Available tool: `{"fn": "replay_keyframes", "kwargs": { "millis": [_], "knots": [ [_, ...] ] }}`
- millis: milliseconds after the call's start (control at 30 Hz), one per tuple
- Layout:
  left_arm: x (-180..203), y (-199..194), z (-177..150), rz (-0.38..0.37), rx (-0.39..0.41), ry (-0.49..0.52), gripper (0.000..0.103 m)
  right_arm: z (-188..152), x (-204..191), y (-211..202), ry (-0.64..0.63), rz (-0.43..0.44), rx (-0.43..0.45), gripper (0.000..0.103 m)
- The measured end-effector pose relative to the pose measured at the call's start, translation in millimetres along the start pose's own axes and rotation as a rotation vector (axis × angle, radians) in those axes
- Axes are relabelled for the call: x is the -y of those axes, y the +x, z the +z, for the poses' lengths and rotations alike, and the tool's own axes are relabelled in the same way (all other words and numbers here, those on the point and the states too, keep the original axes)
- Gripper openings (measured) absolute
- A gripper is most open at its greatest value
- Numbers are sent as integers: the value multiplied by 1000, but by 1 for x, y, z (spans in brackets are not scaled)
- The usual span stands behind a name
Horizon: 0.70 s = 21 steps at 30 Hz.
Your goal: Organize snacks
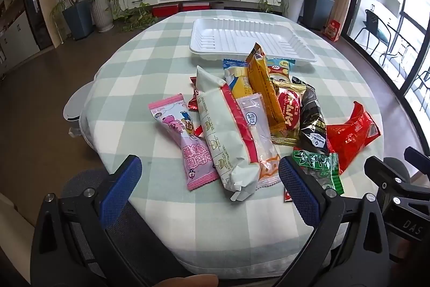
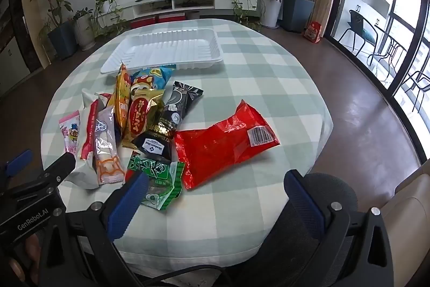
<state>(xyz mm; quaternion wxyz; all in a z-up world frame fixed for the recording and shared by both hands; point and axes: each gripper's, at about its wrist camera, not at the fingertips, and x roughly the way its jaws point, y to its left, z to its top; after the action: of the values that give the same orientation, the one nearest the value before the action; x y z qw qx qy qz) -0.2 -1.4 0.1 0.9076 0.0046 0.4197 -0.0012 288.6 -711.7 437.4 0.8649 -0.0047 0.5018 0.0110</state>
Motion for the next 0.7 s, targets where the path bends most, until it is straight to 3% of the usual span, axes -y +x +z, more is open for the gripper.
{"fn": "replay_keyframes", "kwargs": {
  "millis": [700],
  "knots": [
    [-2,2,-1,-12,-8,-15,103,1,0,-4,-3,-4,-7,103]
  ]
}}
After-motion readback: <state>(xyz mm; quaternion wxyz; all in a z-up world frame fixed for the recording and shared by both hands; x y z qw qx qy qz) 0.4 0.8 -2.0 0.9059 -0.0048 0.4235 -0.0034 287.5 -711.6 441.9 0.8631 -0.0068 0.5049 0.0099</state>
